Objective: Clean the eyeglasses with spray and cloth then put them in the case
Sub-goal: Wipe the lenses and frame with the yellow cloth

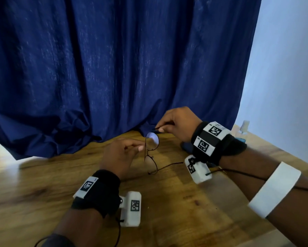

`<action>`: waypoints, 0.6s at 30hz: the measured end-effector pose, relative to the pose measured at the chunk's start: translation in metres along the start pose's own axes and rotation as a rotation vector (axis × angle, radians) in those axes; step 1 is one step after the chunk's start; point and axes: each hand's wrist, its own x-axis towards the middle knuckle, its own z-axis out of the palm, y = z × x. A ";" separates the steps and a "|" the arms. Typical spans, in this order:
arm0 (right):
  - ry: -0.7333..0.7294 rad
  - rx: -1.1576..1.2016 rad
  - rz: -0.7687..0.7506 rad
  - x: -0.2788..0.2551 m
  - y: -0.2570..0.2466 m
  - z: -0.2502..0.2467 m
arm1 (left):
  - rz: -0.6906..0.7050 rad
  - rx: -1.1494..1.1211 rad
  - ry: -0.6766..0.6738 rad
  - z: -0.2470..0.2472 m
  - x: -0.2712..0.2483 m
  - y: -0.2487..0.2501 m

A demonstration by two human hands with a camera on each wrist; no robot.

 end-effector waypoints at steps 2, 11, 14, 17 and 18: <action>0.014 0.005 -0.006 0.005 -0.002 -0.003 | 0.005 -0.121 -0.050 0.001 0.000 0.003; 0.099 0.059 -0.002 0.007 0.000 -0.005 | -0.088 -0.400 -0.157 0.003 -0.002 0.010; 0.093 0.143 -0.007 -0.006 -0.003 -0.008 | -0.113 -0.394 -0.184 0.008 -0.004 0.013; 0.084 0.184 0.119 -0.036 0.013 -0.022 | -0.144 -0.437 -0.161 0.006 -0.003 0.011; 0.086 0.183 0.166 -0.049 0.023 -0.027 | -0.154 -0.435 -0.147 0.004 -0.002 0.010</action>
